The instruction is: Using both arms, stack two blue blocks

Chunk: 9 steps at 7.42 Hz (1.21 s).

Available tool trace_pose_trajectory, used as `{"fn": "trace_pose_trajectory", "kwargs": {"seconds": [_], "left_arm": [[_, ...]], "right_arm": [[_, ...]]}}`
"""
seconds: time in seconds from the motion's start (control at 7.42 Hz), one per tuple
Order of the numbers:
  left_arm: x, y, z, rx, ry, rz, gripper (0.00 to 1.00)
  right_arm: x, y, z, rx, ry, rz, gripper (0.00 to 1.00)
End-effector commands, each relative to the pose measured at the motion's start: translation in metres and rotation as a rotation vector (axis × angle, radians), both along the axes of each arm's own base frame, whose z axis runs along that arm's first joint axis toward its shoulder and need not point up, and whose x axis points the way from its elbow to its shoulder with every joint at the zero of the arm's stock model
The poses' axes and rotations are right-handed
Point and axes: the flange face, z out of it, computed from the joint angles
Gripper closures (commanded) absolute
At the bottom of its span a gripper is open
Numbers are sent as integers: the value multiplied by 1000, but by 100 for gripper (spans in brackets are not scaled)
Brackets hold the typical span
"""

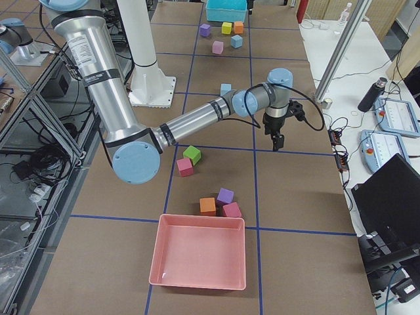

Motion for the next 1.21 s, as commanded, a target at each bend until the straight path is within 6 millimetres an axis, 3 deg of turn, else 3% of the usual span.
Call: {"fn": "trace_pose_trajectory", "kwargs": {"seconds": [0.0, 0.27, 0.4, 0.81, 1.08], "left_arm": [[65, 30, 27, -7, -77, 41, 2], [74, 42, 68, -49, -147, 46, 2], [74, 47, 80, -101, -152, 23, 2], [77, 47, 76, -232, -104, -144, 2], [102, 56, 81, -287, -96, -174, 2]], "right_arm": [[79, 37, 83, -64, 27, 23, 0], [89, 54, 106, -103, 43, 37, 0], [89, 57, 108, -106, 43, 37, 0], [90, 59, 109, -110, 42, 44, 0], [91, 63, 114, -121, 45, 47, 0]]}}
